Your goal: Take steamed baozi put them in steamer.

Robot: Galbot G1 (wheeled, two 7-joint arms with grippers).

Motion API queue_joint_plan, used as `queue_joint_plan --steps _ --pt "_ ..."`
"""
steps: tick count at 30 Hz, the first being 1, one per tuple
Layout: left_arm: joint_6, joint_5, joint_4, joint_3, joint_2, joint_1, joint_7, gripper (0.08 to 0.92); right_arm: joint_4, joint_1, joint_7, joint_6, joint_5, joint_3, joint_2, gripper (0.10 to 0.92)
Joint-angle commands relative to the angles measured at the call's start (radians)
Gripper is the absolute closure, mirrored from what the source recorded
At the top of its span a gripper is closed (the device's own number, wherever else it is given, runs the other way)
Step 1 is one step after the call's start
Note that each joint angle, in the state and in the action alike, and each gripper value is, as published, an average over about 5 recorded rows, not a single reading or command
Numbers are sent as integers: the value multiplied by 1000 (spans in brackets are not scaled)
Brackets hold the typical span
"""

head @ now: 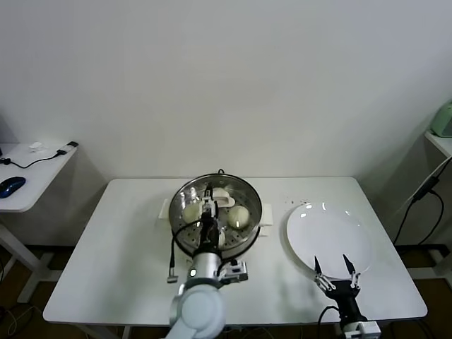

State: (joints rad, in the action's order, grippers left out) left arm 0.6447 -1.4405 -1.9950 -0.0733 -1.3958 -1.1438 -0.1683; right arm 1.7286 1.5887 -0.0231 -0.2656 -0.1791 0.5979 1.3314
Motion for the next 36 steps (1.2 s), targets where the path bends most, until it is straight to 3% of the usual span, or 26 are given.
queue_joint_plan --steps 1,5,7,11,14,18,26,36 --pt "-226 410 -206 134 93 -92 168 235 35 14 13 -9 -47 -5 -6 203" --pt "-427 847 -230 357 110 -170 331 184 39 21 5 -41 -64 -2 -14 203" --pt "-537 1100 -224 511 111 -231 363 179 40 22 7 -46 -70 -4 -17 203" --pt "-688 1547 -180 789 151 -344 345 177 43 20 2 -55 -86 -4 -15 203" --pt "-736 1787 -112 902 208 -411 311 177 40 16 -5 -64 -84 1 -12 203" --pt "-793 1922 5 912 235 -454 254 177 25 9 -9 -74 -91 4 -15 202" --pt "-896 1848 224 791 206 -467 179 177 3 5 -16 -67 -101 2 -18 202" --pt "-925 1773 260 715 179 -471 159 177 3 15 -16 -68 -116 3 -23 202"
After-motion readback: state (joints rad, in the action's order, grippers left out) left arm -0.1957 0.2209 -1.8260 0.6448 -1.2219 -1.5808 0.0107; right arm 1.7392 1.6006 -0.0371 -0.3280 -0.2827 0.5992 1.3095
